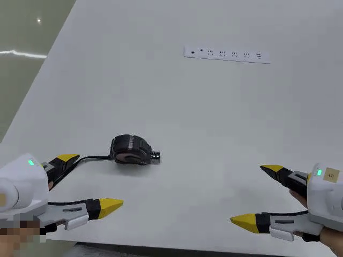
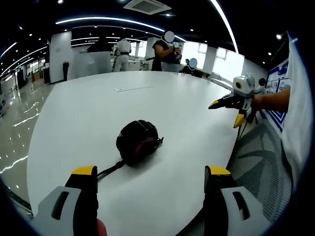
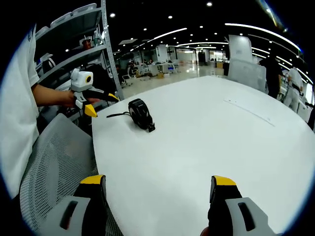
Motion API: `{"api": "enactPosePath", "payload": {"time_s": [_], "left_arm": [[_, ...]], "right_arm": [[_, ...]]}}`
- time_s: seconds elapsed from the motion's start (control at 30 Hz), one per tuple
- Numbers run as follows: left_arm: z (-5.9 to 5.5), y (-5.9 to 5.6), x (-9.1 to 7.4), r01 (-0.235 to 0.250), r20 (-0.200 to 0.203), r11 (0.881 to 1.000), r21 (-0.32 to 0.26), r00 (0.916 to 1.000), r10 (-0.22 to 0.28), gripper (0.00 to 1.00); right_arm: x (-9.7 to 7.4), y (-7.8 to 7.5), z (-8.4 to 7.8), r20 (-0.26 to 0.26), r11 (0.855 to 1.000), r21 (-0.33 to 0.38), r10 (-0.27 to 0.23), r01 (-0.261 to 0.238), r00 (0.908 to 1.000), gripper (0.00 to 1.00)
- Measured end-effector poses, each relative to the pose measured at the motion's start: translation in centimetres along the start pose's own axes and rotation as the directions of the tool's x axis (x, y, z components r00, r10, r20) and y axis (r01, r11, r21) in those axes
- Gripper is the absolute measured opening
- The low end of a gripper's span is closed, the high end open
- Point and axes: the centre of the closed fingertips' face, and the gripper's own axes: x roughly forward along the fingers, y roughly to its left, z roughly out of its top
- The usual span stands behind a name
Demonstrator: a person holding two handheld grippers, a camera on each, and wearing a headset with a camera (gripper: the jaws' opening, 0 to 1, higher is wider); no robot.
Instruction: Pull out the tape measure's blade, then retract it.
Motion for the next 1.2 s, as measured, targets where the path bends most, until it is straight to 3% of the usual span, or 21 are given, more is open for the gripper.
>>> {"api": "enactPosePath", "payload": {"time_s": [0.43,1.0,1.2], "left_arm": [[0.9,0.2,1.4,0.055,-0.015,0.997,0.056,0.9984,-0.054,0.86],[0.5,0.9,3.8,0.132,-0.088,0.982,0.135,0.9888,-0.121,0.83],[0.8,1.4,4.3,0.14,-0.088,0.978,0.155,0.9879,-0.127,0.77]], "right_arm": [[3.0,0.1,1.8,-0.013,0.996,-0.062,0.063,-0.064,0.9979,0.85],[5.8,0.2,2.4,-0.051,0.986,-0.107,0.126,-0.13,0.9908,0.84],[6.6,0.0,2.4,-0.056,0.985,-0.107,0.132,-0.137,0.9897,0.84]]}}
